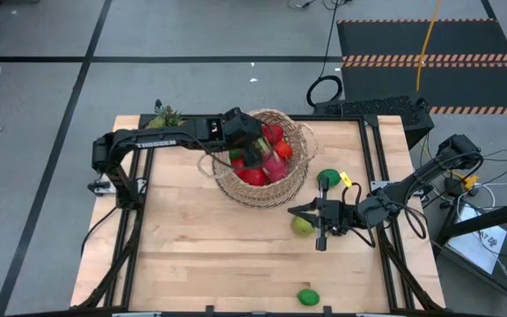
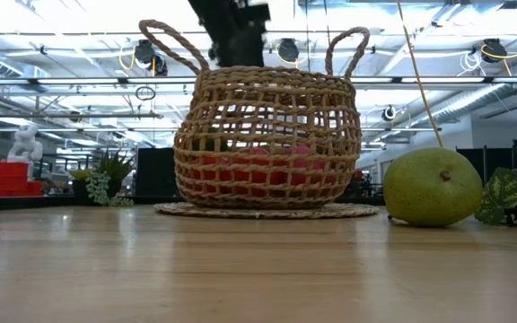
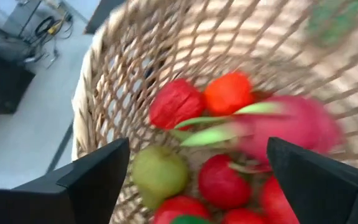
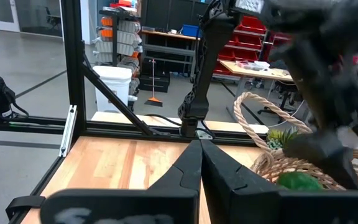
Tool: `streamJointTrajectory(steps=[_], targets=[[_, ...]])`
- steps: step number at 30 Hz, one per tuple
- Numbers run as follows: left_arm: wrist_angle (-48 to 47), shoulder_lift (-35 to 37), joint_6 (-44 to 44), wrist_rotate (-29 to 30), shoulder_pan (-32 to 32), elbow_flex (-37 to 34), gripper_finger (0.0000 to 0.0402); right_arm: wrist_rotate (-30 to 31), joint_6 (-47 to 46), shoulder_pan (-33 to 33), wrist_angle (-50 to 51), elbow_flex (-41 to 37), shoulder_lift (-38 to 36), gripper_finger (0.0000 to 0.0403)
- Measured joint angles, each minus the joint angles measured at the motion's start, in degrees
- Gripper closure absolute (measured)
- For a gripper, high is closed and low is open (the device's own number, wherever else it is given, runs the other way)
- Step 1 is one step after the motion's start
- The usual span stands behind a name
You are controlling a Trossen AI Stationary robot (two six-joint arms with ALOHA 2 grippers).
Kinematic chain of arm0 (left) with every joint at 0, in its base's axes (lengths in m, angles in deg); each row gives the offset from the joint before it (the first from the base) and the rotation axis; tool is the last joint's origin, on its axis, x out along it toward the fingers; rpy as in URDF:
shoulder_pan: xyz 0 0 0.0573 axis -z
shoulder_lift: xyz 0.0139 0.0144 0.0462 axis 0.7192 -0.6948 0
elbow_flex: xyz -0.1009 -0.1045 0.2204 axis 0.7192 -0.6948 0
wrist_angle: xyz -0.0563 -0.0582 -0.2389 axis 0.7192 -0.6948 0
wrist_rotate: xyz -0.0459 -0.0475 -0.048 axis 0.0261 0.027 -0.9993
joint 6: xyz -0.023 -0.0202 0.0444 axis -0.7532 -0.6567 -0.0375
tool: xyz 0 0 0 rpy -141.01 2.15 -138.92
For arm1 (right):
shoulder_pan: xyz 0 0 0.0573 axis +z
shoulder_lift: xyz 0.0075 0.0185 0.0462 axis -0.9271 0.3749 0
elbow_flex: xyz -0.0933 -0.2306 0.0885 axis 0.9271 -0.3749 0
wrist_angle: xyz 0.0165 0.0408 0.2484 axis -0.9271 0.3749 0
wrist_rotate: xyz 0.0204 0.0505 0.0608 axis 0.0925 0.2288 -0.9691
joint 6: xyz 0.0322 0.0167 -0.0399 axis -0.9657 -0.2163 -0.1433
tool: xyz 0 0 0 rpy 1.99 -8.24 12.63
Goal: Build produce basket
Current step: Put the green pear into the basket
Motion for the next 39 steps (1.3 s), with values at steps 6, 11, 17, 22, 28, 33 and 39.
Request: streamJointTrajectory(steps=[6, 11, 17, 22, 28, 33, 39], targets=[[0.4, 6.8, -3.8, -2.3, 4.3, 0.0, 0.0041, 0.0, 0.0, 0.0, 0.1, 0.0, 0.0, 0.0401], [0.5, 15.5, -5.3, -2.2, 9.9, 0.0, 0.0063, 0.0, -1.7, 0.0, 0.8, 0.0, 0.0, 0.0401], [-3.7, 23.8, -4.6, -2.1, 17.9, 0.0, 0.0104, -0.1, -6.1, 0.0, 2.5, 0.0, 0.0, 0.0401], [-4.7, 30.0, -4.2, -2.0, 23.8, -4.7, 0.0142, 0.6, -7.5, 0.6, 4.2, 0.0, 0.0, 0.0401], [3.7, 38.8, -4.2, 2.3, 27.1, -18.0, 0.0184, 6.4, -7.4, 2.8, 6.6, 0.0, 0.0, 0.0396], [10.7, 44.5, -2.2, 5.4, 27.2, -26.0, 0.0209, 7.3, -11.2, 3.9, 10.7, 0.0, -0.2, 0.0376], [8.8, 48.0, -4.1, 5.5, 27.8, -26.5, 0.0227, 7.9, -15.2, 3.4, 18.0, 0.0, -0.2, 0.0340]])
